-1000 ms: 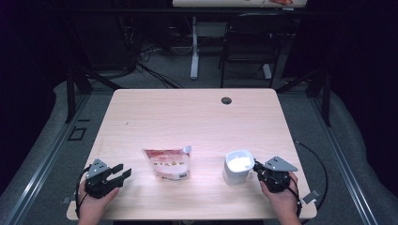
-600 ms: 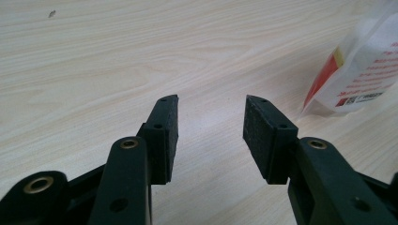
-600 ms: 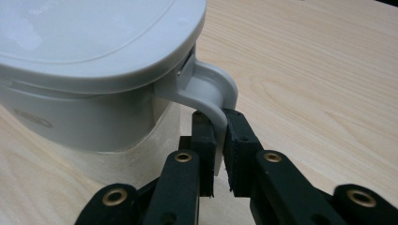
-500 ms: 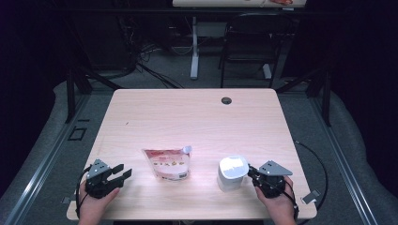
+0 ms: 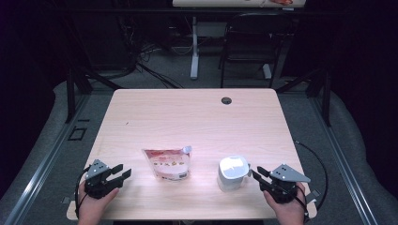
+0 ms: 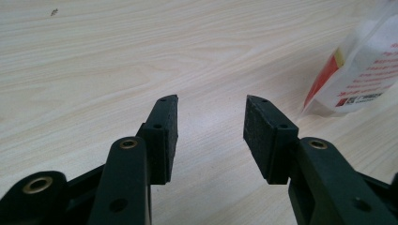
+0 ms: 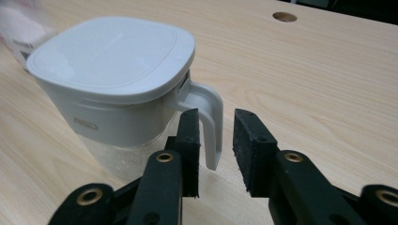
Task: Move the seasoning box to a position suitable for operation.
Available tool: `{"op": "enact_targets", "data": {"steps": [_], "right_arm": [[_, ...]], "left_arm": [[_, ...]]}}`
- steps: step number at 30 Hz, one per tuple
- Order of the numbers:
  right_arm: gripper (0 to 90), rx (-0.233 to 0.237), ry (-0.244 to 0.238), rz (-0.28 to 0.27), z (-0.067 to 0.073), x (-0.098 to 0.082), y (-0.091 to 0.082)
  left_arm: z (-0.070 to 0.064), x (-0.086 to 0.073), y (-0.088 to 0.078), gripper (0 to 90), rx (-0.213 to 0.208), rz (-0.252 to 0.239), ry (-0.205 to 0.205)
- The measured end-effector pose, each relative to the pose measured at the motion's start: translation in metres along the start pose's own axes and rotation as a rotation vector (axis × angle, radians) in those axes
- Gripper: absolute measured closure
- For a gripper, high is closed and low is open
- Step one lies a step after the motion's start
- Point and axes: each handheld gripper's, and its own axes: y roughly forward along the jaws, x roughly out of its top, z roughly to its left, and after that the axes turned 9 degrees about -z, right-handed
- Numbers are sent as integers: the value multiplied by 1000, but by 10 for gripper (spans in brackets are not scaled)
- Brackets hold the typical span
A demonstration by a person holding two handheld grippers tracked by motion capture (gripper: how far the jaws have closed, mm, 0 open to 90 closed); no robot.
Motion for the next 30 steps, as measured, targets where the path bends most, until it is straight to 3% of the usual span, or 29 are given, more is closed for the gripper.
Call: {"op": "enact_targets", "data": {"steps": [7, 11, 17, 23, 25, 30], "right_arm": [[674, -19, -20, -11, 0, 10, 2], [748, -5, -70, -8, 2, 31, 4], [805, 32, -60, 26, 2, 56, 15], [856, 65, -22, 41, 2, 62, 26], [894, 52, -42, 37, 4, 61, 26], [900, 56, -32, 31, 4, 59, 24]], "left_arm": [[-1, 1, 1, 552, -2, 10, 3], [0, 0, 1, 551, -2, 7, 0], [0, -1, 1, 550, 3, 10, -2], [0, -2, 2, 549, 1, 17, 2], [0, -3, 2, 549, 1, 21, 6], [1, -3, 1, 549, 8, 18, -1]]}}
